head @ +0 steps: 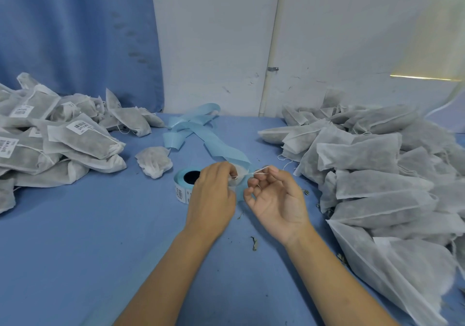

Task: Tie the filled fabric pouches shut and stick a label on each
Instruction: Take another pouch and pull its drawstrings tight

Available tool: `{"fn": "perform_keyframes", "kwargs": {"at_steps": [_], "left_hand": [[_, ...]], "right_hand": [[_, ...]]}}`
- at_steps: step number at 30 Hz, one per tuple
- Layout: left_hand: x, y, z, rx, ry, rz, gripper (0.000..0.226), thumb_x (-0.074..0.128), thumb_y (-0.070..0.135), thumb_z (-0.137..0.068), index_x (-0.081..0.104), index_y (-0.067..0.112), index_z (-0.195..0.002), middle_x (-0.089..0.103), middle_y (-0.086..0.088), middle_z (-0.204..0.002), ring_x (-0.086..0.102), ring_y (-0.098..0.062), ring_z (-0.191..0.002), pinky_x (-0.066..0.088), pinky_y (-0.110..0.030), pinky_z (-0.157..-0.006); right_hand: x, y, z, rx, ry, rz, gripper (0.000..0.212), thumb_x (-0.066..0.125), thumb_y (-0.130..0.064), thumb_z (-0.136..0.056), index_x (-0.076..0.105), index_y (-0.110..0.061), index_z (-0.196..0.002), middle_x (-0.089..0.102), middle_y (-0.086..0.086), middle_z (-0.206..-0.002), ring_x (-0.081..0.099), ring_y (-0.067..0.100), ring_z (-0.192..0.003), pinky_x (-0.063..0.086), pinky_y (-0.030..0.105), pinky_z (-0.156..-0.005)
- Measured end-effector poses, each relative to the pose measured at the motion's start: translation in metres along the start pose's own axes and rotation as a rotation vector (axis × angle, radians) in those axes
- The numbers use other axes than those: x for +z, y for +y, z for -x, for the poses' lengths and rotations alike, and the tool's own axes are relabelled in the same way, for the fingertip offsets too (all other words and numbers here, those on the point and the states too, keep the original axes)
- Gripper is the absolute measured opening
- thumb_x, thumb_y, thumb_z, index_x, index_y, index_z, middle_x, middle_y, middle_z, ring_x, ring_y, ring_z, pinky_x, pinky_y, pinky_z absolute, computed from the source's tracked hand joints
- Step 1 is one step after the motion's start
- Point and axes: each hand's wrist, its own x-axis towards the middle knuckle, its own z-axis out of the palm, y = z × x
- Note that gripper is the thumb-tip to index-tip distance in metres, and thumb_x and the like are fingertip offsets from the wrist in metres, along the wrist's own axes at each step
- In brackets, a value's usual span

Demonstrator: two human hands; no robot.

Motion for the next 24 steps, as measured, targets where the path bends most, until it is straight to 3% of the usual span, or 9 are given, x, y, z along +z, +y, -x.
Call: {"fn": "perform_keyframes", "kwargs": {"at_steps": [3,5,7,9,13,18,20,24], "left_hand": [[0.0,0.001,0.002,-0.061,0.053,0.05,0.028,0.047,-0.005,-0.085,0.05,0.016,-0.104,0.051,0.005,-0.093,0.047,-0.017,-0.09,0.033,-0.025,-0.066],[0.0,0.002,0.002,-0.115,0.12,0.144,0.029,0.047,-0.001,-0.089,0.051,0.019,-0.11,0.054,0.007,-0.099,0.047,-0.011,-0.088,0.036,-0.021,-0.067],[-0.001,0.004,-0.001,-0.191,0.204,0.285,0.033,0.05,0.002,-0.092,0.054,0.019,-0.119,0.056,0.007,-0.106,0.049,-0.006,-0.091,0.036,-0.007,-0.072],[-0.003,0.007,-0.005,-0.245,0.292,0.376,0.031,0.055,0.003,-0.091,0.06,0.014,-0.119,0.058,0.004,-0.106,0.053,-0.009,-0.094,0.035,-0.002,-0.077],[-0.006,0.01,-0.008,-0.234,0.38,0.443,0.023,0.054,0.0,-0.089,0.064,0.018,-0.1,0.058,0.0,-0.101,0.057,-0.015,-0.091,0.044,-0.023,-0.083],[-0.009,0.01,-0.007,-0.179,0.444,0.547,0.031,0.049,0.005,-0.095,0.051,0.036,-0.096,0.062,0.001,-0.1,0.056,-0.013,-0.086,0.043,-0.019,-0.076],[-0.011,0.012,-0.007,-0.154,0.496,0.535,0.034,0.049,0.005,-0.095,0.049,0.039,-0.095,0.061,0.009,-0.097,0.057,-0.013,-0.085,0.044,-0.021,-0.074],[-0.013,0.019,-0.009,-0.17,0.57,0.618,0.039,0.045,0.001,-0.093,0.048,0.04,-0.093,0.057,0.031,-0.084,0.054,0.004,-0.074,0.039,-0.009,-0.067]], "right_hand": [[0.0,0.001,0.0,-0.003,-0.006,0.026,0.008,0.059,-0.016,-0.073,0.059,-0.017,-0.065,0.053,-0.002,-0.068,0.053,0.012,-0.063,0.045,0.022,-0.063],[0.0,0.002,0.0,-0.007,-0.007,0.038,0.009,0.058,-0.016,-0.073,0.058,-0.018,-0.064,0.053,-0.002,-0.068,0.053,0.012,-0.063,0.044,0.022,-0.063],[-0.001,0.001,-0.001,-0.009,0.0,0.045,0.009,0.058,-0.015,-0.072,0.056,-0.018,-0.064,0.052,-0.001,-0.067,0.052,0.013,-0.062,0.043,0.022,-0.059],[-0.002,0.001,-0.002,-0.015,0.008,0.076,0.009,0.057,-0.014,-0.071,0.054,-0.018,-0.064,0.051,0.0,-0.067,0.049,0.013,-0.06,0.041,0.02,-0.054],[-0.002,0.005,-0.003,-0.058,0.03,0.163,0.009,0.062,-0.013,-0.068,0.056,-0.019,-0.064,0.055,0.0,-0.069,0.05,0.013,-0.062,0.042,0.02,-0.053],[-0.002,0.007,-0.003,-0.12,0.101,0.313,0.012,0.066,-0.01,-0.076,0.06,-0.019,-0.071,0.064,-0.004,-0.08,0.06,0.012,-0.073,0.048,0.019,-0.063],[-0.002,0.011,-0.004,-0.182,0.152,0.406,0.017,0.063,-0.007,-0.085,0.062,-0.018,-0.073,0.065,-0.006,-0.081,0.06,0.01,-0.079,0.048,0.019,-0.069],[0.003,0.015,-0.003,-0.268,0.179,0.526,0.016,0.065,-0.008,-0.086,0.064,-0.017,-0.074,0.067,-0.01,-0.083,0.061,0.005,-0.081,0.047,0.022,-0.083]]}}
